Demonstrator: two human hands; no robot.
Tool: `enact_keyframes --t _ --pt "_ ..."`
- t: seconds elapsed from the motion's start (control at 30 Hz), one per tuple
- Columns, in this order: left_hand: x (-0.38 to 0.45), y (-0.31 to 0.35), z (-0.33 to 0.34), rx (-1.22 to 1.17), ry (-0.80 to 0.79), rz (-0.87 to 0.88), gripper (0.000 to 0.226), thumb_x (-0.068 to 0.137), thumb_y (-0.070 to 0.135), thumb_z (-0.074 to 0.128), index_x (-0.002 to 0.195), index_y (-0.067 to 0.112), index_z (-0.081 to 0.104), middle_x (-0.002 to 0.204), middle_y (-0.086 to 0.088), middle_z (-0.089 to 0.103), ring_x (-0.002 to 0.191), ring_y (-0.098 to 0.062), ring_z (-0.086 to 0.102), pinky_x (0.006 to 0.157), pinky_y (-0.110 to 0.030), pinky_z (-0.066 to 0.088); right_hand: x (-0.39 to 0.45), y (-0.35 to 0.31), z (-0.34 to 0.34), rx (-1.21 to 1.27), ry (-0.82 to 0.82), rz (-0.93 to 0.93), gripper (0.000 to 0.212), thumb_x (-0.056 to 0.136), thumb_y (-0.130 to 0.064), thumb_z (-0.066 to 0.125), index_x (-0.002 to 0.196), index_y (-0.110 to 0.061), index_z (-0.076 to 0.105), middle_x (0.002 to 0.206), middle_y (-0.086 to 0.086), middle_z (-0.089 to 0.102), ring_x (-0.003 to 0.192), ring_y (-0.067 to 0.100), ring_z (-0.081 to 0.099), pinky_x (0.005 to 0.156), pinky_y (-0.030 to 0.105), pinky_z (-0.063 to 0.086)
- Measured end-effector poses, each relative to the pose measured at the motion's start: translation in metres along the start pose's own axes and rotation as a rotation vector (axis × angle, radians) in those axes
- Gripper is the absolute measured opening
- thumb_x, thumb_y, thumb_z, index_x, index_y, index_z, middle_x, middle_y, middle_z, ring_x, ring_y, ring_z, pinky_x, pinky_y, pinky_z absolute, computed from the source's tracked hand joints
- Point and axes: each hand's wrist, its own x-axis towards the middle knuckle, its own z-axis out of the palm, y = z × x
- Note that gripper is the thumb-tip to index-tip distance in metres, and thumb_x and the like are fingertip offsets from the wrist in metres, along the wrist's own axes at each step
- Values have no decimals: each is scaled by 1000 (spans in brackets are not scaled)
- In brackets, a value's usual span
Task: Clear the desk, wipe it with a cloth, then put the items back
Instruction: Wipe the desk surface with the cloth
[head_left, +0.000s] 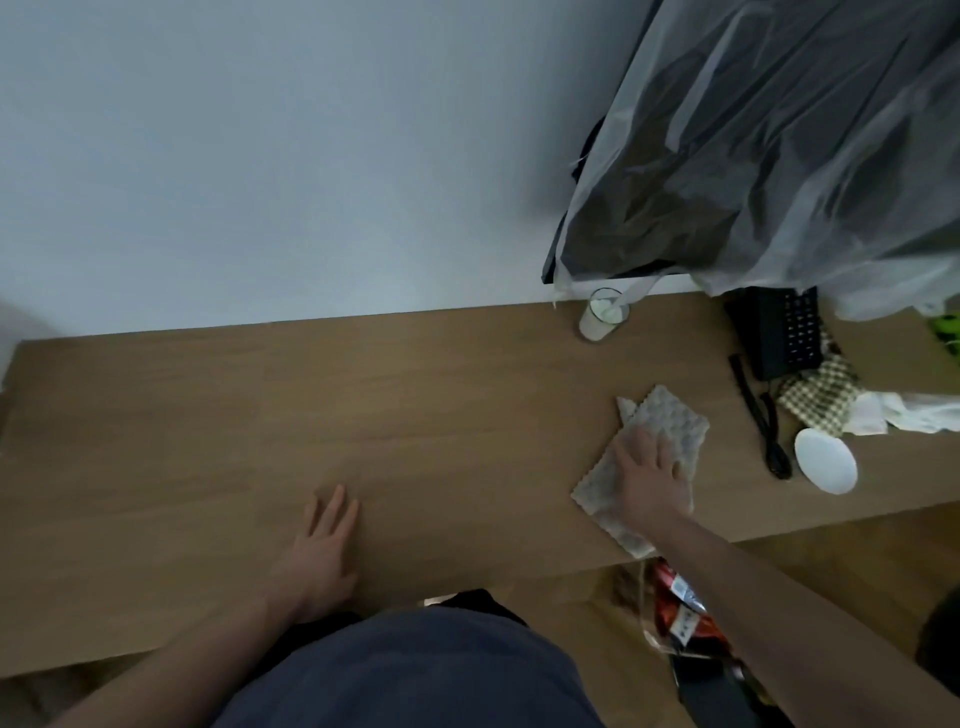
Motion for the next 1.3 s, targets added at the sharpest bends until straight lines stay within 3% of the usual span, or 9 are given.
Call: enact_keyframes --t 0.1,0.3,0.43,0.57,0.7,0.83,0.97,1.1,1.3 --pt "-1 4 1 7 -11 -2 100 93 37 63 164 17 -4 169 -9 -22 156 -38 -15 128 -37 5 -16 -20 9 170 25 28 84 97 -30 57 164 -31 6 170 3 -17 157 34 -11 124 61 16" --pt "-6 8 -8 -42 -21 -7 92 94 34 65 165 23 6 170 -4 -17 158 -32 -9 126 -33 10 -40 -16 60 220 -1 70 78 101 -55 36 164 -28 -2 172 3 -5 158 34 0 127 58 9" --pt "-20 16 -6 -13 -24 -7 92 97 32 61 165 22 0 169 -4 -22 158 -29 -11 125 -31 12 -2 4 36 224 -9 137 78 102 -58 35 164 -28 0 172 1 -1 157 34 6 125 58 18" --pt "-30 18 7 36 -12 -13 93 97 31 58 164 17 -6 169 -7 -24 157 -32 -14 126 -31 6 43 44 12 187 -64 193 76 102 -53 32 163 -27 -5 172 -1 -10 158 32 -4 126 56 13" --pt "-39 16 17 46 -41 -11 101 95 33 61 163 18 -12 166 -2 -31 156 -29 -21 126 -34 6 51 51 -15 192 -93 272 78 101 -47 40 164 -25 1 172 2 -8 158 34 -3 125 58 16" --pt "-48 21 23 13 -57 -25 99 96 34 59 163 21 -13 166 2 -32 156 -27 -22 127 -37 10 24 -5 -10 189 47 59 75 96 -38 51 163 -28 16 172 3 2 158 35 5 125 58 19" --pt "-60 29 23 57 -91 -33 96 98 31 55 163 17 -14 166 0 -32 155 -29 -22 127 -38 6 -21 -75 37 195 -15 -222 78 100 -46 50 165 -28 9 172 -2 -8 158 33 0 127 54 15" --pt "-72 25 25 72 -97 -19 98 96 29 57 163 16 -13 167 -2 -29 157 -28 -18 128 -39 9 -74 -124 81 138 -48 -248 89 100 -59 45 164 -29 -9 170 -1 -23 157 36 -16 127 57 1" --pt "-104 18 39 159 -104 45 94 98 34 58 164 12 -7 169 -6 -22 157 -27 -14 126 -34 11 -128 -153 106 58 -97 -331 90 99 -58 46 164 -26 -9 169 3 -26 155 39 -19 125 59 1"
